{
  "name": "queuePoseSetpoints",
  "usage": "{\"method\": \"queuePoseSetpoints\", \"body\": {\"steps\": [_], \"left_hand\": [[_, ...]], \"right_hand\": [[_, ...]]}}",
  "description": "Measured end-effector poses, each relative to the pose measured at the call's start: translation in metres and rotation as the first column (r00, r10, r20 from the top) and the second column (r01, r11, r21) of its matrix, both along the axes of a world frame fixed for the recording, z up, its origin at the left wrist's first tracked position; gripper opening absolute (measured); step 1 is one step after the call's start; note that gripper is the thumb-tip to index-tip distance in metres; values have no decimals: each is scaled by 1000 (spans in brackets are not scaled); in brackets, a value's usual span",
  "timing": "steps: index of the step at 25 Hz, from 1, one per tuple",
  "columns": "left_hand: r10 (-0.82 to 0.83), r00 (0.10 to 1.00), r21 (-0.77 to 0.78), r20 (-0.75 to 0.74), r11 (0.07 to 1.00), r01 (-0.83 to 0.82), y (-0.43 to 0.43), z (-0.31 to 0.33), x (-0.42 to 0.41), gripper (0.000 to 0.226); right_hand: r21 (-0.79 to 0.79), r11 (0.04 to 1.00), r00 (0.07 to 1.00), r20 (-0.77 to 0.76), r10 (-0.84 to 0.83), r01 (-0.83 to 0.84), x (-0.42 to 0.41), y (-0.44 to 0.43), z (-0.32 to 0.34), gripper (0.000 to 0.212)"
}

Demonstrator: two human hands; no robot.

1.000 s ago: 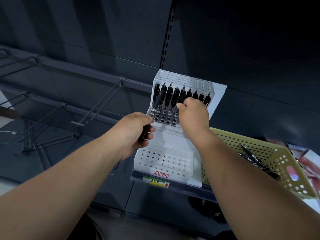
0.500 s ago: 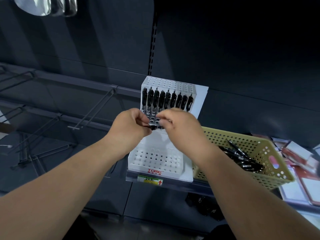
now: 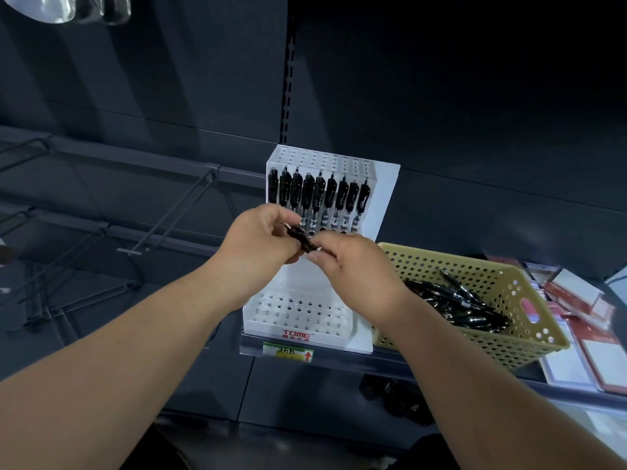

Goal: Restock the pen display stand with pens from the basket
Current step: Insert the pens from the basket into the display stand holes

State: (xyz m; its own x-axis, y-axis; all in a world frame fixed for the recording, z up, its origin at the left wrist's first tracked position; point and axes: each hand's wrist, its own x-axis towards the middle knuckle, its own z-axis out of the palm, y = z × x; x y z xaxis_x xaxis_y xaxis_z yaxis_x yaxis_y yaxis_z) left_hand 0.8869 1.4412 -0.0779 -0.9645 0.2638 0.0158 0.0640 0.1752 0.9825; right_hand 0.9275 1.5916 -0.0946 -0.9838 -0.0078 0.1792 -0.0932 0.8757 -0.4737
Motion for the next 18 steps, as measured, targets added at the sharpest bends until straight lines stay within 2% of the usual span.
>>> {"method": "queuePoseSetpoints", "body": {"steps": [2,4,7,10,13,18], "left_hand": [[17,999,-27,-48,999,-18,0,-6,-7,28],[-1,990,-188,-144,982,-26,-5,-13,-16,33],[-84,956,-445,-281,894,-52,-10,-23,-28,42],[-176,911,-617,-373,780,-101,-9,-29,-37,49],[-262,876,-715,-405,688,-124,-6,-36,-45,53],[-350,851,-777,-392,622,-102,-6,-45,-52,54]], "right_hand": [[-125,990,998,14,-63,64,-5,6,8,16],[-235,959,983,-60,-175,156,-15,15,20,16],[-365,907,935,-196,-295,210,-35,25,36,14],[-380,899,919,-228,-321,219,-54,28,39,14],[-392,894,925,-210,-316,216,-69,28,32,14],[-334,921,941,-196,-278,202,-79,26,17,16]]}}
